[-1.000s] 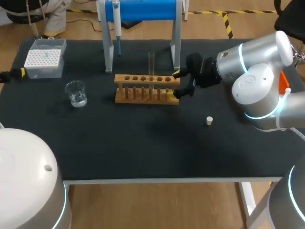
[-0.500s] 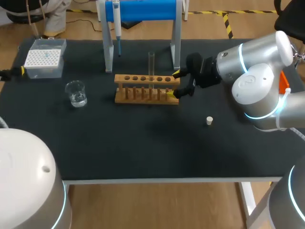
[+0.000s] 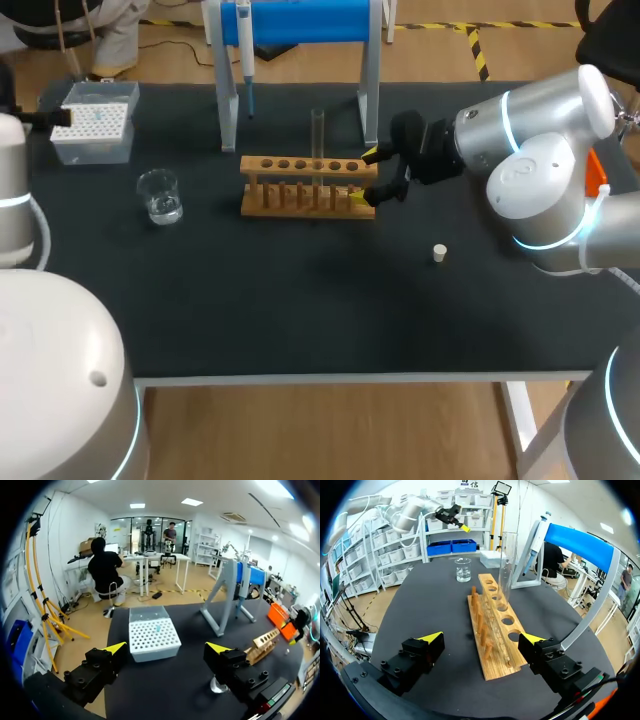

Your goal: Invert the test tube, pick up the pipette, mount the tip to pipette, aspirate from beaker and dispense into the tube, eject the tip, return the pipette, and cap with the stopper.

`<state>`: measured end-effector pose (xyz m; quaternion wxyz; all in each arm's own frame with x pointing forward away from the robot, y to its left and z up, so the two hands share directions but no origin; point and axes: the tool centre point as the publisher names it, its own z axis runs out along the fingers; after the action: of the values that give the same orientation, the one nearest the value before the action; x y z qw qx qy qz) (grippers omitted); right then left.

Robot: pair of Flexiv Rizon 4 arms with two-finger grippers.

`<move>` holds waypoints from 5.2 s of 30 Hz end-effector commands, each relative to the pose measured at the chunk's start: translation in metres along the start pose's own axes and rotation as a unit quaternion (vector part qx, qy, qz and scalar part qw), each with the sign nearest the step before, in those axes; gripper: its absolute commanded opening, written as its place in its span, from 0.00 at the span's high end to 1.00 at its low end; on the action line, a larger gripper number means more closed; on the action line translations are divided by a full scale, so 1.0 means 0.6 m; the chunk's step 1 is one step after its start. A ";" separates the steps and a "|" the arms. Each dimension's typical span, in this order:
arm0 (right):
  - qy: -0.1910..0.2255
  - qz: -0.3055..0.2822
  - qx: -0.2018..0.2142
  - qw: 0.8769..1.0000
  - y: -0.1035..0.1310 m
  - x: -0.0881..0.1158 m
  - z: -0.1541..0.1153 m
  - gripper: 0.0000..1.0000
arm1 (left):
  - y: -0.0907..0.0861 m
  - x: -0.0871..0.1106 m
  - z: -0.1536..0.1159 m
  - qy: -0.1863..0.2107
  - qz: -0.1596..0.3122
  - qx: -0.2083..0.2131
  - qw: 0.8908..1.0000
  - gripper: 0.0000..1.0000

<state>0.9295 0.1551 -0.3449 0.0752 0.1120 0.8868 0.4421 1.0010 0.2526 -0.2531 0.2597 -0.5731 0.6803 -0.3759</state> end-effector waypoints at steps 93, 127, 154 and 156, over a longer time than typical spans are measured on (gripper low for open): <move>0.001 0.000 0.001 1.000 0.000 0.000 -0.001 0.00 | 0.005 -0.020 0.270 -0.068 -0.025 -0.104 0.992 0.51; 0.001 0.000 0.001 1.000 0.000 0.000 -0.001 0.00 | 0.019 -0.025 0.283 -0.071 -0.033 -0.107 0.991 0.54; 0.001 0.000 0.001 1.000 0.000 0.000 -0.001 0.00 | 0.018 -0.033 0.292 -0.075 -0.028 -0.113 0.990 0.58; 0.001 0.000 0.001 1.000 0.000 0.000 -0.001 0.00 | 0.017 -0.034 0.293 -0.076 -0.028 -0.112 0.990 0.58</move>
<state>0.9295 0.1551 -0.3449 0.0752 0.1120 0.8868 0.4421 1.1334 0.2346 -0.3649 0.2367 -0.6436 0.6790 -0.2622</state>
